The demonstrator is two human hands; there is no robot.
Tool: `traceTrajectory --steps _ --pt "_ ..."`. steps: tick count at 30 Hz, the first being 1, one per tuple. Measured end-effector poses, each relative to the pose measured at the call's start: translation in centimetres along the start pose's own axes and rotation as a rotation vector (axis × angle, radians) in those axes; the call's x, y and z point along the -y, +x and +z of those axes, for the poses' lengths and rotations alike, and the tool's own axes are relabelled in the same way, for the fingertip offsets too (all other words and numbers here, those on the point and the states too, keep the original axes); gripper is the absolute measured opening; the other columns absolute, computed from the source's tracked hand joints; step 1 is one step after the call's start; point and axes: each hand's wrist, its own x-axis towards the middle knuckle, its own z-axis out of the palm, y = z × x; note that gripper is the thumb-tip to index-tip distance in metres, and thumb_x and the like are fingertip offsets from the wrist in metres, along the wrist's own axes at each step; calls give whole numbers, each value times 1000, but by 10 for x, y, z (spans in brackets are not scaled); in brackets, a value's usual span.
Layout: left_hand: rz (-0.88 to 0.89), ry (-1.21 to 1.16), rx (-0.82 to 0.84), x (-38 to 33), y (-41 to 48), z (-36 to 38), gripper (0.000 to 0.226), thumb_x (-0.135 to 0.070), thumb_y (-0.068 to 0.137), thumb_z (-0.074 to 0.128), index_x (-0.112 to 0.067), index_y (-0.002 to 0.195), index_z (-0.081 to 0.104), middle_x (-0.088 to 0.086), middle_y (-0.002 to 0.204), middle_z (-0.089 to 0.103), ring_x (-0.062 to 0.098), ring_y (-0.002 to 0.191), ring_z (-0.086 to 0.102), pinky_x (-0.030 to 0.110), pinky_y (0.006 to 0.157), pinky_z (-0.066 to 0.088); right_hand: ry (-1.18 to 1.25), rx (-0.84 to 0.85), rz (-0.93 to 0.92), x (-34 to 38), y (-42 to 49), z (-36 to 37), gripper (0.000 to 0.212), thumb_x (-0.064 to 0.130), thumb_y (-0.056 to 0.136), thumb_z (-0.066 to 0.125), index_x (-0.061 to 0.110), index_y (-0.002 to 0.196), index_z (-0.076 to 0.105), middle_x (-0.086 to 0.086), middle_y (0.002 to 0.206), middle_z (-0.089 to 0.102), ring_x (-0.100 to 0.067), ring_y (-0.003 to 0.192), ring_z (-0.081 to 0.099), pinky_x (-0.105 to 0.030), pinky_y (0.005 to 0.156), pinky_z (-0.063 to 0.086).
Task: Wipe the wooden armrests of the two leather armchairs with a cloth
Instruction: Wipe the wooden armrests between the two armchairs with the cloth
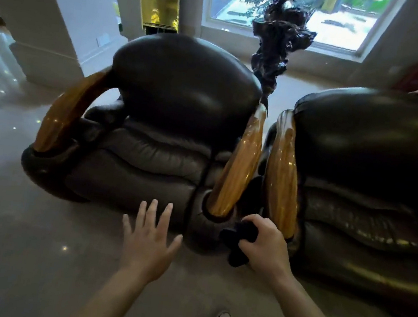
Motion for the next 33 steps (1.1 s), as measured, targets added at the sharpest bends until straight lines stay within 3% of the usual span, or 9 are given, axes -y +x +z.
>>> traceTrajectory --steps 5,9,16,23,33 --pt "86 32 6 -60 62 10 80 -71 83 11 -34 154 4 7 165 7 28 152 -7 62 117 4 22 -61 35 -43 44 -37 35 12 80 76 31 107 64 14 99 57 -2 89 59 -14 71 49" --pt "159 26 6 -110 106 16 78 -70 87 18 -32 155 7 9 165 10 29 152 -2 63 117 7 28 -67 58 -74 83 -67 35 13 80 76 34 106 63 15 99 57 0 88 58 -11 68 47" --pt "242 21 52 -171 165 24 77 -67 91 23 -32 155 0 7 166 2 28 152 -10 62 119 3 44 -101 83 -116 130 -106 33 13 80 77 36 100 64 16 96 58 1 85 59 -8 67 48" --pt "298 28 100 -194 222 41 76 -67 91 23 -32 155 -1 7 166 -1 27 152 -12 62 119 1 40 -163 164 -142 168 -118 32 14 79 76 33 102 65 14 96 58 -4 85 60 -15 70 51" --pt "387 63 231 -182 340 100 77 -66 91 18 -31 155 -5 6 166 -6 26 151 -15 60 120 1 59 -242 252 -158 238 -89 48 9 75 77 48 95 58 19 96 60 5 94 58 -11 70 49"
